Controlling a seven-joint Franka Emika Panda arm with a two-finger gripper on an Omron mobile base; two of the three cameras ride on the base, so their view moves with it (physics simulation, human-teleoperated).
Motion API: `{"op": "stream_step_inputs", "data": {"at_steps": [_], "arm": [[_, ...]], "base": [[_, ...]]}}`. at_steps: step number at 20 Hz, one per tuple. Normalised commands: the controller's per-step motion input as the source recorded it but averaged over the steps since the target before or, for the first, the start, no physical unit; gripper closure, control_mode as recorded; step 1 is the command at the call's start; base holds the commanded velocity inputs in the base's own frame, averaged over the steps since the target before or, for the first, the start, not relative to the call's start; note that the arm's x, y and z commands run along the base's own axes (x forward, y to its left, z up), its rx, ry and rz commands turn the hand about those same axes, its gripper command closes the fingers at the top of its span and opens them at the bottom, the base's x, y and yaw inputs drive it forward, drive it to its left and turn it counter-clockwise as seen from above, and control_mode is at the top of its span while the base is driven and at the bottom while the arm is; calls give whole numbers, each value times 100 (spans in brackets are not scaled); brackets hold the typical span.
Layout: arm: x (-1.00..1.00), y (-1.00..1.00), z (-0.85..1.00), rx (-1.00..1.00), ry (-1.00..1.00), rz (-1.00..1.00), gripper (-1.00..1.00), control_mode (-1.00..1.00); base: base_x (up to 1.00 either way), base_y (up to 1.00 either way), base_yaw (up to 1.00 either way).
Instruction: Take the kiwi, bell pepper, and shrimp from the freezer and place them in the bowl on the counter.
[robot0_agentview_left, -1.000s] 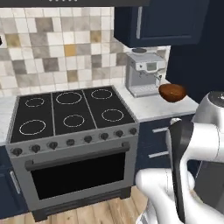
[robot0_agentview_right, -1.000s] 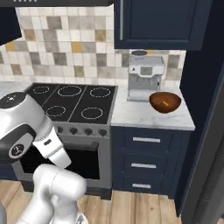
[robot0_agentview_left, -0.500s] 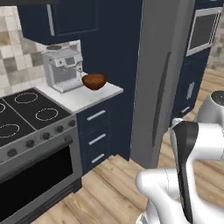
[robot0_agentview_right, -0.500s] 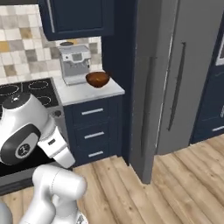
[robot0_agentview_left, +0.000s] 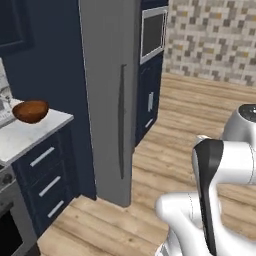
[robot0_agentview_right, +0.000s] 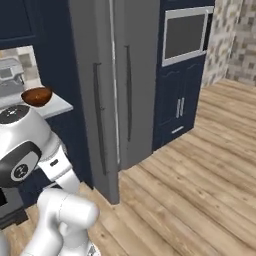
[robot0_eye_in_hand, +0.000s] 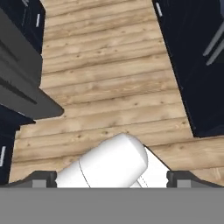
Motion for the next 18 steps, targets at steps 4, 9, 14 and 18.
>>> {"op": "stream_step_inputs", "data": {"at_steps": [4, 9, 14, 18], "arm": [[0, 0, 0, 0, 0, 0, -100, 100], [0, 0, 0, 0, 0, 0, -100, 100], [0, 0, 0, 0, 0, 0, -100, 100], [0, 0, 0, 0, 0, 0, -100, 100]], "base": [[100, -62, -32], [100, -42, -20], [100, -17, -8], [100, -16, -3]]}}
